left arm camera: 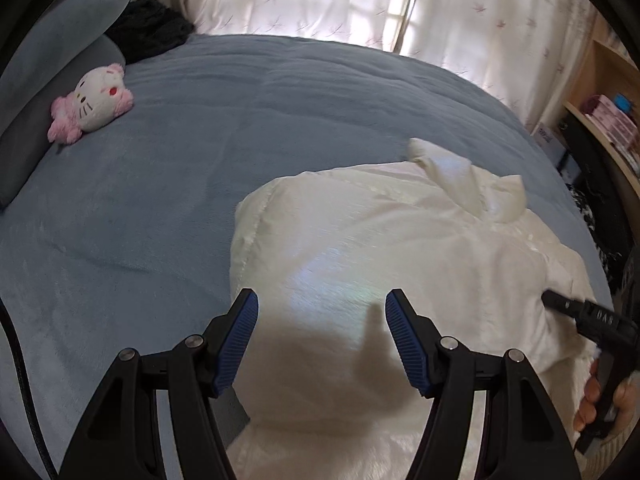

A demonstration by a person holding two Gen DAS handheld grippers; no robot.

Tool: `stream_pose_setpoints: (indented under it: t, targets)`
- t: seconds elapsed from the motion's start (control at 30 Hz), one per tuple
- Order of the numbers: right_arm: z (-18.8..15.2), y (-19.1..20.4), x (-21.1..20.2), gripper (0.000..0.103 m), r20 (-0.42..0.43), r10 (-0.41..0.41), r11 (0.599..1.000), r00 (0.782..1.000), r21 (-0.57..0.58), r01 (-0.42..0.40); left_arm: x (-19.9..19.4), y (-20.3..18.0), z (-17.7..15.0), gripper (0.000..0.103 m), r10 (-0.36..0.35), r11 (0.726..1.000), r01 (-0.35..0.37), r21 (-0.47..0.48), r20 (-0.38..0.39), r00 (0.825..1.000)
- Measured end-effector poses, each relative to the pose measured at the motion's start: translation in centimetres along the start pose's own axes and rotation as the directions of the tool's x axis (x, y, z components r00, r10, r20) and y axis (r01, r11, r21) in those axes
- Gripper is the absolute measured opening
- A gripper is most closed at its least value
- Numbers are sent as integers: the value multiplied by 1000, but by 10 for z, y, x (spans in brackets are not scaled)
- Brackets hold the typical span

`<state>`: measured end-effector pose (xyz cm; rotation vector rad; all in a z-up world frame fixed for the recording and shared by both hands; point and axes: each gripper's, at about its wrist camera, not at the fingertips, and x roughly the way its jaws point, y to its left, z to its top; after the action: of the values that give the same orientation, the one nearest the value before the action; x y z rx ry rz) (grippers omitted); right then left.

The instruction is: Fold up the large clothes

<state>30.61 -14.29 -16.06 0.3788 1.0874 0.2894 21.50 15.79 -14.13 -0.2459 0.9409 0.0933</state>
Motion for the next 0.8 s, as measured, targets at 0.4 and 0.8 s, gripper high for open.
stream_pose_setpoints:
  t: [0.4,0.8]
  targets:
    - [14,29,-81,10,311,-5,989,950,-138,50,12,-26,8,63,24,1000,-23,-18,85,996]
    - [1,-22,1,28,168,-166,979,972,-89,183,81,-58,-1,59,189,974,-198,114,83,978]
